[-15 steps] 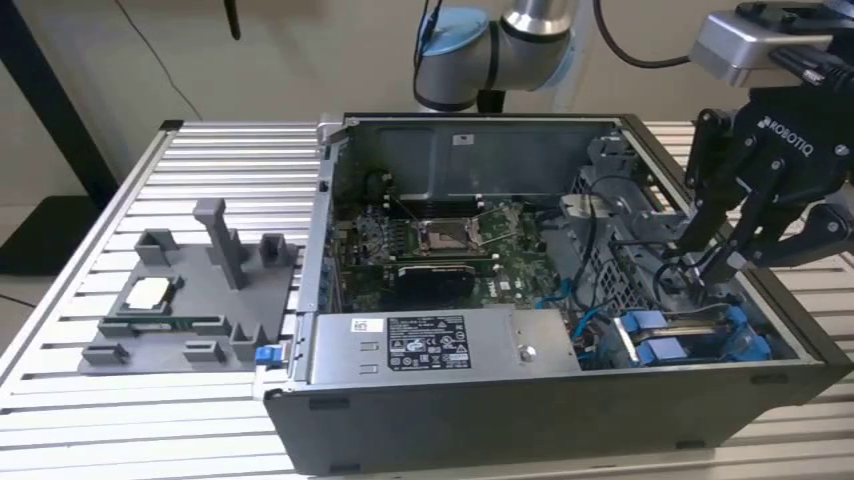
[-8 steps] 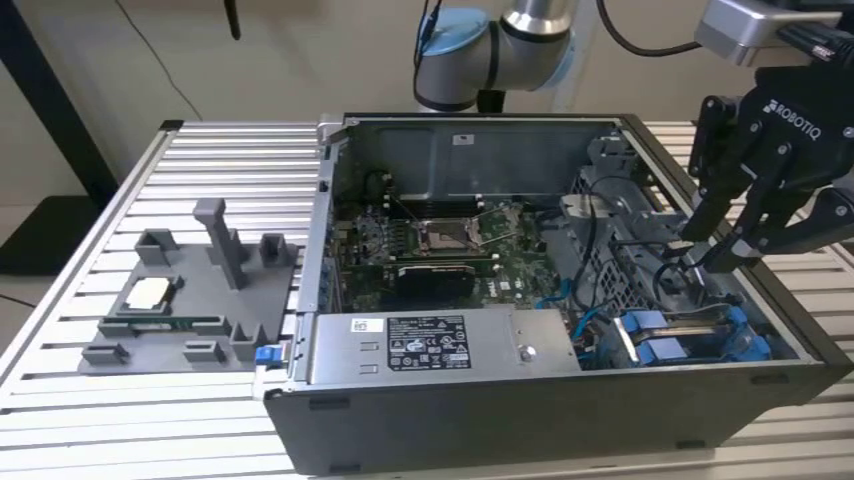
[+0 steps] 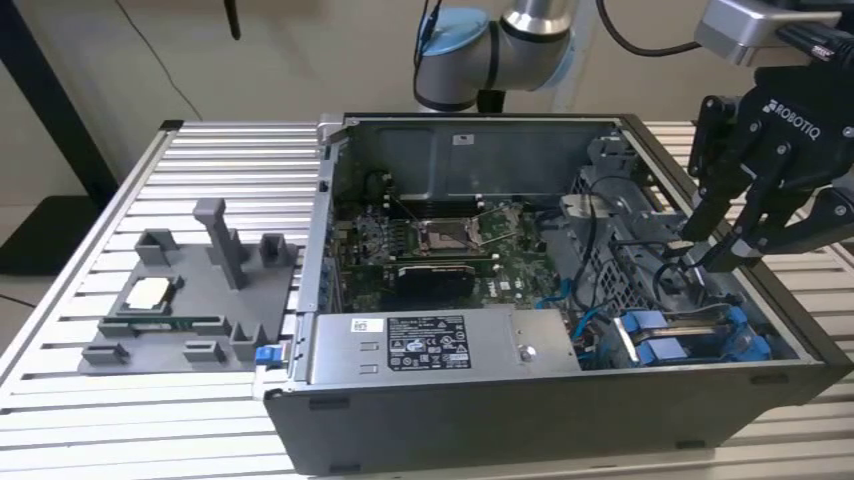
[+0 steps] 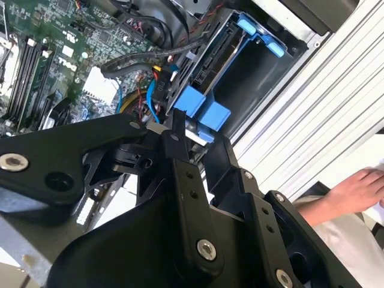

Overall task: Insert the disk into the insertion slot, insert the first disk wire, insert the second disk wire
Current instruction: 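Insert the first disk wire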

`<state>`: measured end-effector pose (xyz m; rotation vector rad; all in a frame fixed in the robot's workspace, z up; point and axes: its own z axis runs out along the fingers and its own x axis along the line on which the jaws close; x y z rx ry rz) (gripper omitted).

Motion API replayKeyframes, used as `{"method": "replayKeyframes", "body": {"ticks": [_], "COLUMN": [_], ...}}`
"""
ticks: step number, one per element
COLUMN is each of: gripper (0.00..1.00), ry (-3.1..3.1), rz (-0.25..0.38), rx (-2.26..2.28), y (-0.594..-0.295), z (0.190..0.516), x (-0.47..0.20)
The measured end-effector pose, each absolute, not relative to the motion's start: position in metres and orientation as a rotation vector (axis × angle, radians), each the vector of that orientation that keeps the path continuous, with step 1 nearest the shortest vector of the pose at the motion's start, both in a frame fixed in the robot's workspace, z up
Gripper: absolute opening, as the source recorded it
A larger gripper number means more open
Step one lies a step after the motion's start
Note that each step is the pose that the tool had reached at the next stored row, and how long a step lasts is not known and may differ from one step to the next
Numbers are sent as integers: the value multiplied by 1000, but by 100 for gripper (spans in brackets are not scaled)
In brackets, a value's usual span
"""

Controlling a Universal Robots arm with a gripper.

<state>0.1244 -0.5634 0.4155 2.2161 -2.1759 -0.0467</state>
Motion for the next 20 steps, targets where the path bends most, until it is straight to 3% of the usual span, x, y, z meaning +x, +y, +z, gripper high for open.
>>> {"method": "replayKeyframes", "body": {"ticks": [20], "gripper": [40], "ry": [-2176], "rz": [-48], "rx": [2217], "y": [-560], "z": [403], "x": [124]}}
